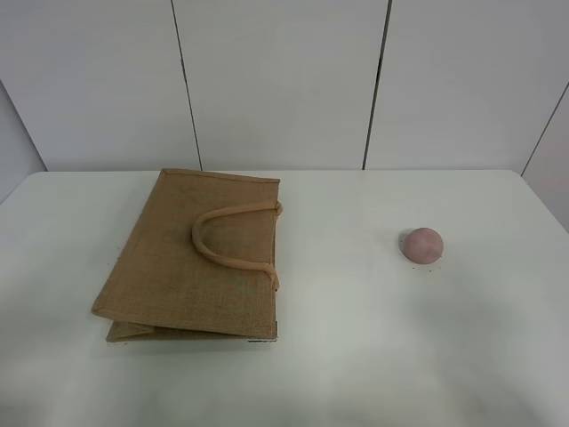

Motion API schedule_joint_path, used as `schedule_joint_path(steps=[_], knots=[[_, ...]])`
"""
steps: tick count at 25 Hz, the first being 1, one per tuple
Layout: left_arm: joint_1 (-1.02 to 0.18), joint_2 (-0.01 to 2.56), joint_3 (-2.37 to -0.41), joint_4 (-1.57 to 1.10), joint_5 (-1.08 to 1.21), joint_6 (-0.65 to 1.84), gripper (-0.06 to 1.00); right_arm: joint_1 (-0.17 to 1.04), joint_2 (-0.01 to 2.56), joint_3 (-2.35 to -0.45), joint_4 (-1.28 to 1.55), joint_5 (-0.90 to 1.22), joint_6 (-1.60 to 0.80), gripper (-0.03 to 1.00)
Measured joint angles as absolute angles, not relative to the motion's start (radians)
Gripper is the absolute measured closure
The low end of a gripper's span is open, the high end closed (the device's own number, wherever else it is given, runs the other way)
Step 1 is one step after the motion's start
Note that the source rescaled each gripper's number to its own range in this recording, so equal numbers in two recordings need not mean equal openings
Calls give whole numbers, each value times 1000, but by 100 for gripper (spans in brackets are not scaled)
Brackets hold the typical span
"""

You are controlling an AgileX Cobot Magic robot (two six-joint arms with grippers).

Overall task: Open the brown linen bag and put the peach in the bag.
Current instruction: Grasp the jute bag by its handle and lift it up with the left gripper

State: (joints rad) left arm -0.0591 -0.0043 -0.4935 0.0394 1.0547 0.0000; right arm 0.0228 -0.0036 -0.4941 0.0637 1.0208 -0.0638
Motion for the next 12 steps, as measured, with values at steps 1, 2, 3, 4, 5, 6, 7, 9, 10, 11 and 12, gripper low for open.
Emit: schedule_joint_path(steps=[1,2,3,4,5,6,7,9,10,11,12], knots=[[-59,-4,-494,39,1055,0,-6,23,-4,-494,64,1021,-64,-3],[-59,-4,-494,39,1055,0,-6,23,-4,-494,64,1021,-64,-3],[-59,-4,-494,39,1055,0,-6,23,-4,-494,64,1021,-64,-3],[-59,-4,-494,39,1055,0,-6,23,-4,-494,64,1021,-64,-3],[-59,-4,-495,43,1055,0,-6,23,-4,-494,64,1021,-64,-3],[-59,-4,-501,51,1055,0,-6,23,-4,-494,64,1021,-64,-3],[-59,-2,-510,55,1055,0,-6,23,-4,-494,64,1021,-64,-3],[-59,36,-545,56,1068,0,-6,23,-4,-494,64,1021,-64,-3],[-59,77,-563,53,1078,0,-6,23,-4,-494,64,1021,-64,-3],[-59,126,-586,49,1083,0,-6,23,-4,-494,64,1021,-64,-3],[-59,174,-611,43,1085,0,-6,23,-4,-494,64,1021,-64,-3]])
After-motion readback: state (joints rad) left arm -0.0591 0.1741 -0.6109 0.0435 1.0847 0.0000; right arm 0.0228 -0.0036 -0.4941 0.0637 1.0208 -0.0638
